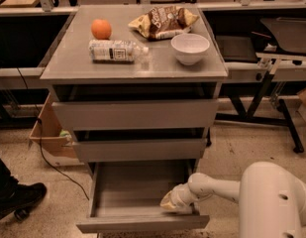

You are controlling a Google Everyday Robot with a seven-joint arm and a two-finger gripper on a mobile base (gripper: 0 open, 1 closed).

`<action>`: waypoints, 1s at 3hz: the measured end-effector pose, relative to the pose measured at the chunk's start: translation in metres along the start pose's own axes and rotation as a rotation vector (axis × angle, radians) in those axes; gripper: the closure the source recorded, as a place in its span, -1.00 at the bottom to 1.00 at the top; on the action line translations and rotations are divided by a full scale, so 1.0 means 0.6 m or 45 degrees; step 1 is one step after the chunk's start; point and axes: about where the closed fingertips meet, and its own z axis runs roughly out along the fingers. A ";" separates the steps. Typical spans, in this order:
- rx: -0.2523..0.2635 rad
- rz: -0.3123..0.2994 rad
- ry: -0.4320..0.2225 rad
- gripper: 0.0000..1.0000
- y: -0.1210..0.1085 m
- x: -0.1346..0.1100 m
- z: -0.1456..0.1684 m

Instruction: Open bottom drawer

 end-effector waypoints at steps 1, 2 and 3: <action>0.089 -0.011 -0.075 1.00 -0.025 -0.019 -0.060; 0.131 -0.019 -0.147 1.00 -0.040 -0.040 -0.093; 0.133 -0.021 -0.155 1.00 -0.040 -0.043 -0.095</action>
Offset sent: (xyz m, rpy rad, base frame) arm 0.0467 -0.0281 0.0896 0.1410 -0.1881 -0.0924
